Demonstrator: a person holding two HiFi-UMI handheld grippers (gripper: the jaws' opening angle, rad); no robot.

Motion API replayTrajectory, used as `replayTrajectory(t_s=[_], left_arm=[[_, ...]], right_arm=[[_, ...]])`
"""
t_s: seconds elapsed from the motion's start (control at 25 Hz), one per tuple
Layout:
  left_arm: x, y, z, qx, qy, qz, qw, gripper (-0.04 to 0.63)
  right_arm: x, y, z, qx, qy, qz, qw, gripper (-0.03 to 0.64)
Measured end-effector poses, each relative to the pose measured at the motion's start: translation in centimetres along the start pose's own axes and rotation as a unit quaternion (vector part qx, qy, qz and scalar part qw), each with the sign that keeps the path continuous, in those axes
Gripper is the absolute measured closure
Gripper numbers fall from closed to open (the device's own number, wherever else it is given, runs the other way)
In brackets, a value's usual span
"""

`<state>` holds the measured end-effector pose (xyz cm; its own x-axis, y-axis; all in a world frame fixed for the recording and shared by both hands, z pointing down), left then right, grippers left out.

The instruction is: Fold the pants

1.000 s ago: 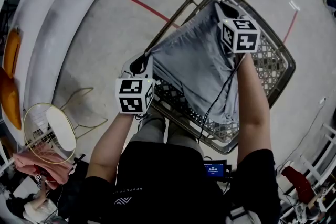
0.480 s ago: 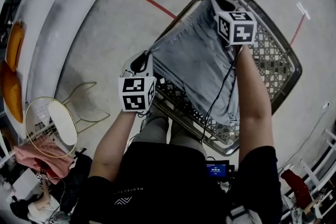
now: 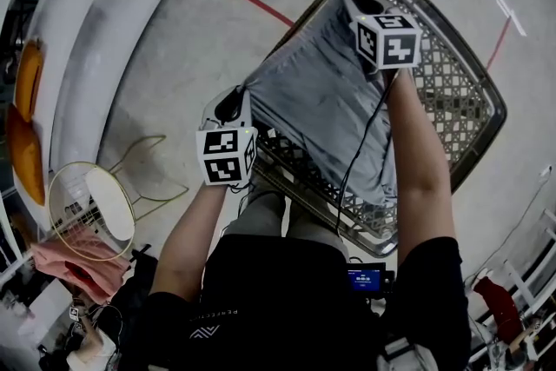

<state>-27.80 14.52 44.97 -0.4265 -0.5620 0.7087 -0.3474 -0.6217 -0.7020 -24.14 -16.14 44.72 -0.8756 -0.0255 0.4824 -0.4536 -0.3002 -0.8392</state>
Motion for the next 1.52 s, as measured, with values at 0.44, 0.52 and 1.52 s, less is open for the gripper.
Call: replayTrajectory(t_s=[0.44,0.52,1.52], left_arm=[[0.3,-1.0,-0.4,-0.004,0.021,-0.004,0.9998,0.554],[0.5,-1.1,-0.9,-0.003,0.034,-0.006,0.9994,0.553],[-3.6,0.8,6.5,0.086,-0.128,0.063,0.9861,0.548]], right_arm=[[0.2,0.0,-0.2,-0.029,-0.011,0.0,1.0,0.568],[0.3,0.5,0.0,-0.029,-0.023,0.007,0.999,0.568],[-27.1,-11.6,-3.0,0.094,-0.15,0.062,0.982,0.566]])
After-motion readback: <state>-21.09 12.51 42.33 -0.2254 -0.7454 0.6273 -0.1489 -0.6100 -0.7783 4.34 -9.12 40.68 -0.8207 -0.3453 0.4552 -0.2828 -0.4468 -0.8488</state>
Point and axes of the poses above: the fingertips, and each gripper's own axes: x forward along the fingers, z to its right, y out of its top, the point moved 4 cm from there along -x, backward along the fingers, and after that the axes turned 8 degrees about y, right-handed, at the moved point
